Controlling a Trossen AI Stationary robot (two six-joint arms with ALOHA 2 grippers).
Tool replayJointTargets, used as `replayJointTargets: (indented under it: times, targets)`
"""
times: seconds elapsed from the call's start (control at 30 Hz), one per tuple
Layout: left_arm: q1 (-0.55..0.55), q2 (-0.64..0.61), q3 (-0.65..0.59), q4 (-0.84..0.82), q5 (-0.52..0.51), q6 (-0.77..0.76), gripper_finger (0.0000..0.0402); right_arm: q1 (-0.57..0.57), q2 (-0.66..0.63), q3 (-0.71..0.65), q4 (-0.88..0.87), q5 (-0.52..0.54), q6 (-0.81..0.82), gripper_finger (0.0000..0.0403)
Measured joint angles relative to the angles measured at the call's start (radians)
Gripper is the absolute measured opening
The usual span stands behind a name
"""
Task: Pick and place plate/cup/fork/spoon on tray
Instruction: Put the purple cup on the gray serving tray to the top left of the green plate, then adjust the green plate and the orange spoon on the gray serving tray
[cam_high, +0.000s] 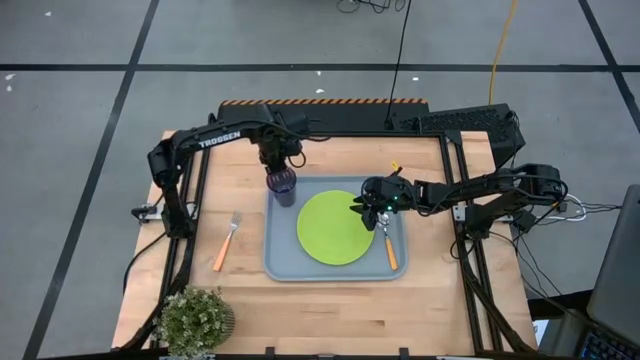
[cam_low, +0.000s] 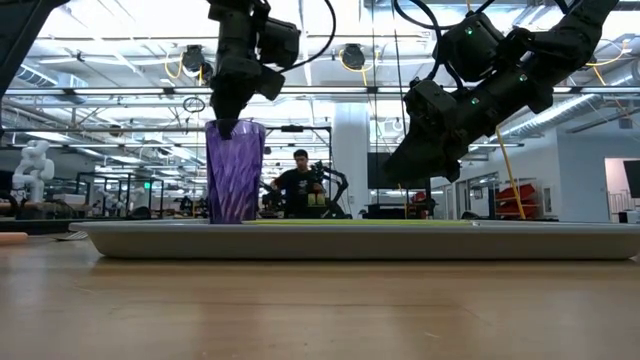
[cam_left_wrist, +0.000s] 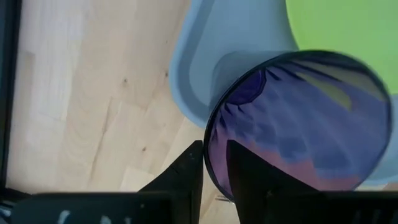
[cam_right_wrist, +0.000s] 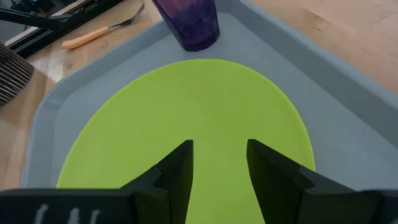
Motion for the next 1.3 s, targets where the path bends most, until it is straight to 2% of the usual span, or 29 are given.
replayJointTargets:
  times: [0.83,0.97,1.2,1.3]
  targets:
    - [0.006,-0.022,0.024,-0.039,-0.001,0.033,0.0074,0.0,0.0,0.0,-0.007,0.001,0.003,0.0144]
    - [0.006,-0.023,0.088,-0.059,-0.017,0.036,0.0074,0.0,0.0,0.0,-0.007,0.003,0.003,0.0144]
    - [-0.009,-0.023,0.296,-0.093,-0.017,0.039,0.0074,0.0,0.0,0.0,-0.007,0.006,-0.002,0.0144]
    - [-0.038,-0.055,0.351,-0.066,-0.017,0.076,0.0074,0.0,0.0,-0.002,-0.007,0.039,-0.01,0.0144]
